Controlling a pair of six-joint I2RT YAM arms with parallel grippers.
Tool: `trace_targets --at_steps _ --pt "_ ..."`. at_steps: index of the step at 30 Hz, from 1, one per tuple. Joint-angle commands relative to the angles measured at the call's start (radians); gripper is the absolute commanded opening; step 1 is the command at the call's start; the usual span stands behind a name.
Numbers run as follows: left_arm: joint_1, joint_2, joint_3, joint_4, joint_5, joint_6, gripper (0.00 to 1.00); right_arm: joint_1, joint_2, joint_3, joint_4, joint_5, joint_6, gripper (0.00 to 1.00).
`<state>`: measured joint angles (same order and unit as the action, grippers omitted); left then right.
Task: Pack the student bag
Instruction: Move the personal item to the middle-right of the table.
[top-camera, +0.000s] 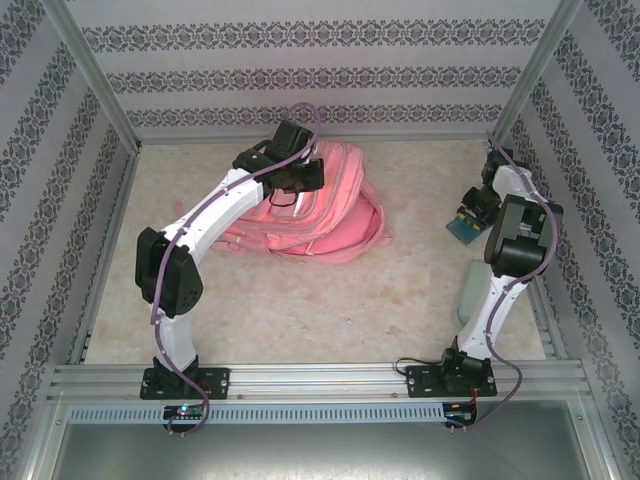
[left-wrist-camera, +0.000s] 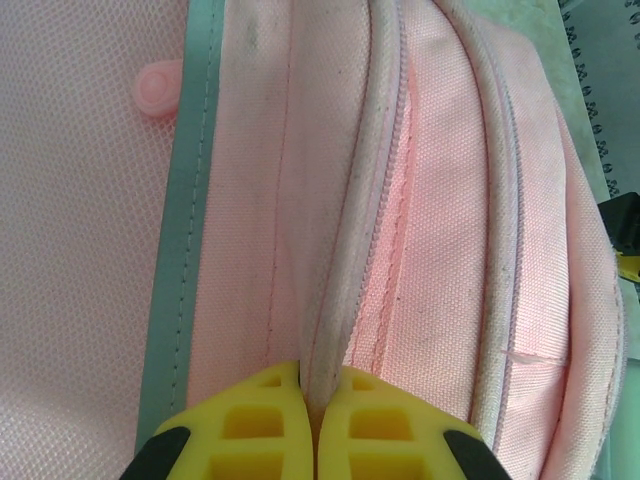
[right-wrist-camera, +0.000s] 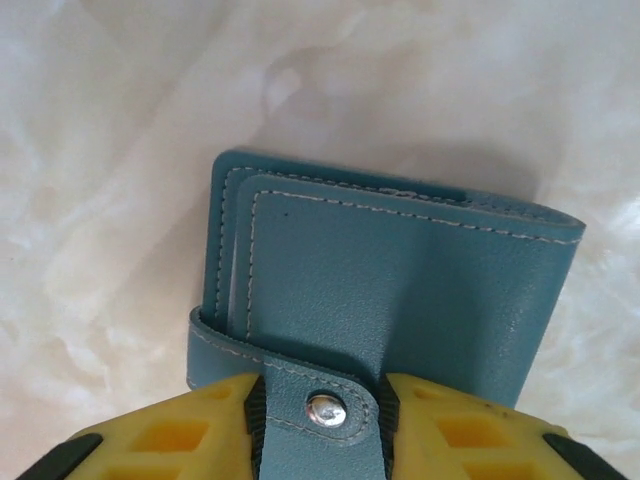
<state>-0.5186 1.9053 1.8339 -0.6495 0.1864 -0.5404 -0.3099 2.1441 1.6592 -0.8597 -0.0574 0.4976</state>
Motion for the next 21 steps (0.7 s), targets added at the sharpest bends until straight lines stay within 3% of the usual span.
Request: trace_targets --at_steps 1,6,12,18,21 --pt "0.017 -0.073 -0.014 0.041 -0.011 -0.007 0.00 0.031 0.032 0.013 -0.057 0.001 -0.038 0.38" --pt "0.020 -0.099 -0.046 0.047 -0.024 -0.009 0.00 0.089 0.024 -0.026 -0.054 -0.061 -0.048 0.37" --pt "0.025 -0.117 -0.071 0.051 -0.023 -0.011 0.00 0.232 -0.027 -0.114 -0.040 -0.113 -0.064 0.39" --pt "0.028 -0.136 -0.097 0.057 -0.024 -0.015 0.00 0.388 -0.099 -0.230 -0.030 -0.082 -0.090 0.40" --pt "0.028 -0.144 -0.106 0.057 -0.025 -0.014 0.00 0.443 -0.154 -0.275 -0.028 -0.047 -0.097 0.50"
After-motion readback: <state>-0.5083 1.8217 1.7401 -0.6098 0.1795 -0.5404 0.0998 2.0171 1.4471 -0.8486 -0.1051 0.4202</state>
